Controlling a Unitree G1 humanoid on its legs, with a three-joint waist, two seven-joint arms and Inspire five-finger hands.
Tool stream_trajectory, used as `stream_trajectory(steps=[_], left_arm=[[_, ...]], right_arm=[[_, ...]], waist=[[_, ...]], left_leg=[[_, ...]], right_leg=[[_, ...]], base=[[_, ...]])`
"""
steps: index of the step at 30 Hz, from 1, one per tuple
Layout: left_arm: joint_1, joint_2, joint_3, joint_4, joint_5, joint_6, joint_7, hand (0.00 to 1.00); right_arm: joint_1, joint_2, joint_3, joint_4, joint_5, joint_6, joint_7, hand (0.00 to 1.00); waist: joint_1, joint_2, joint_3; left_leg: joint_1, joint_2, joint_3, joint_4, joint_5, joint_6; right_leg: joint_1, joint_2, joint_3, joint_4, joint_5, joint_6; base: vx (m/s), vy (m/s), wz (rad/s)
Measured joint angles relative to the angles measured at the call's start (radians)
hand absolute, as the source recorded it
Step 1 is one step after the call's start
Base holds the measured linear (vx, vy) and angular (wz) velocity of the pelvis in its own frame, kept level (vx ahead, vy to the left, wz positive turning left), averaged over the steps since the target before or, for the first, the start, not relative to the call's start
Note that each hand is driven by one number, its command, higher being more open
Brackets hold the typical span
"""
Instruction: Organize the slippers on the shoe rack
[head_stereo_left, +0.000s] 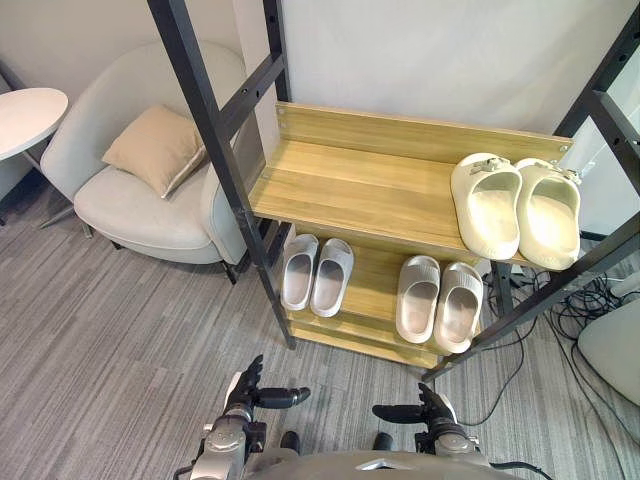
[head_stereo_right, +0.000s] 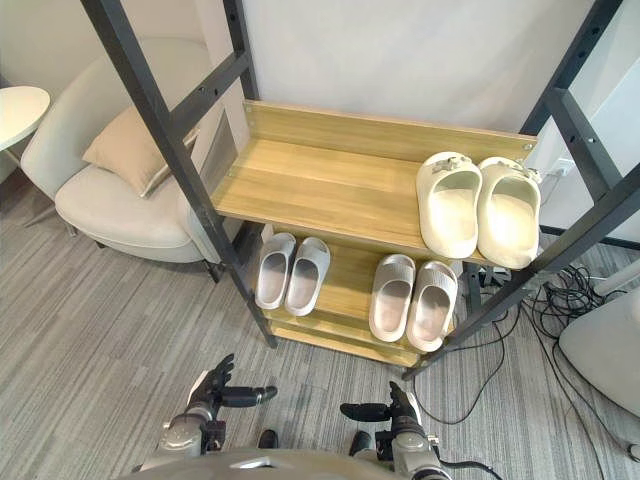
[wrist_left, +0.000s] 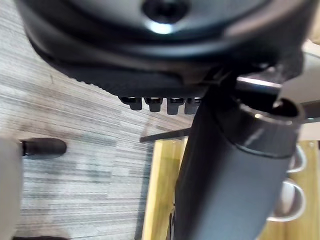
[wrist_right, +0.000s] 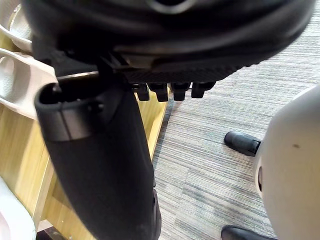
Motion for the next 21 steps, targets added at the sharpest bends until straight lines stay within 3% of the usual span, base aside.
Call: stream_trajectory(steps=[8, 12, 15, 16, 17, 19, 21], left_arm=[[-0.007, -0.036, 0.108, 0.117, 0.019, -0.006, 0.060, 1.00], [-0.042, -0.043, 0.146, 0.143, 0.019, -0.009, 0.070, 1.00], [-0.076, -0.051, 0.147, 0.153, 0.019, -0.014, 0.075, 1.00], [-0.077, -0.058, 0.150, 0.150, 0.019, -0.015, 0.079, 1.00], [-0.077, -0.058, 0.154, 0.144, 0.017, -0.017, 0.092, 1.00], [-0.073, -0.058, 0.155, 0.124, 0.017, -0.018, 0.105, 1.00], [-0.075, -0.063, 0.166, 0.110, 0.017, -0.021, 0.110, 1.00]], right_arm=[[-0.004, 0.011, -0.032, 0.003, 0.000, -0.001, 0.000, 1.00], [-0.040, 0.011, -0.032, 0.014, 0.000, -0.004, -0.003, 1.00], [-0.068, 0.014, -0.031, 0.009, 0.000, -0.005, -0.008, 1.00], [-0.068, 0.019, -0.031, 0.005, -0.001, -0.004, -0.008, 1.00], [-0.065, 0.025, -0.031, -0.005, -0.001, -0.003, -0.011, 1.00], [-0.061, 0.035, -0.031, -0.021, 0.000, -0.010, -0.013, 1.00], [-0.075, 0.055, -0.026, -0.045, 0.000, -0.028, -0.013, 1.00]], waist=[[0.012, -0.003, 0.009], [0.015, -0.005, 0.053], [0.023, -0.002, 0.090], [0.026, -0.003, 0.095], [0.034, -0.013, 0.094], [0.056, -0.018, 0.091], [0.079, -0.034, 0.081]], left_leg=[[0.013, 0.003, 0.078, 0.015, -0.027, 0.003], [-0.041, 0.011, 0.106, 0.146, -0.094, 0.008], [-0.133, 0.014, 0.084, 0.246, -0.112, 0.029], [-0.138, 0.010, 0.075, 0.247, -0.113, 0.031], [-0.157, -0.011, 0.032, 0.267, -0.109, 0.027], [-0.168, -0.016, 0.009, 0.271, -0.100, 0.015], [-0.206, -0.023, 0.001, 0.294, -0.085, -0.003]], right_leg=[[-0.023, 0.004, 0.086, 0.001, 0.009, 0.003], [-0.081, -0.002, 0.124, 0.101, -0.022, 0.003], [-0.195, -0.035, 0.138, 0.300, -0.092, 0.022], [-0.215, -0.048, 0.150, 0.385, -0.156, 0.021], [-0.244, -0.082, 0.164, 0.665, -0.291, 0.027], [-0.215, -0.082, 0.181, 0.755, -0.334, 0.035], [-0.193, -0.084, 0.231, 0.729, -0.392, 0.061]], base=[[0.01, 0.040, -0.30], [-0.01, 0.047, -0.29], [-0.08, 0.021, 0.18], [-0.07, -0.117, 0.70], [-0.05, -0.146, 0.70], [-0.03, -0.135, 0.51], [-0.08, -0.186, 0.23]])
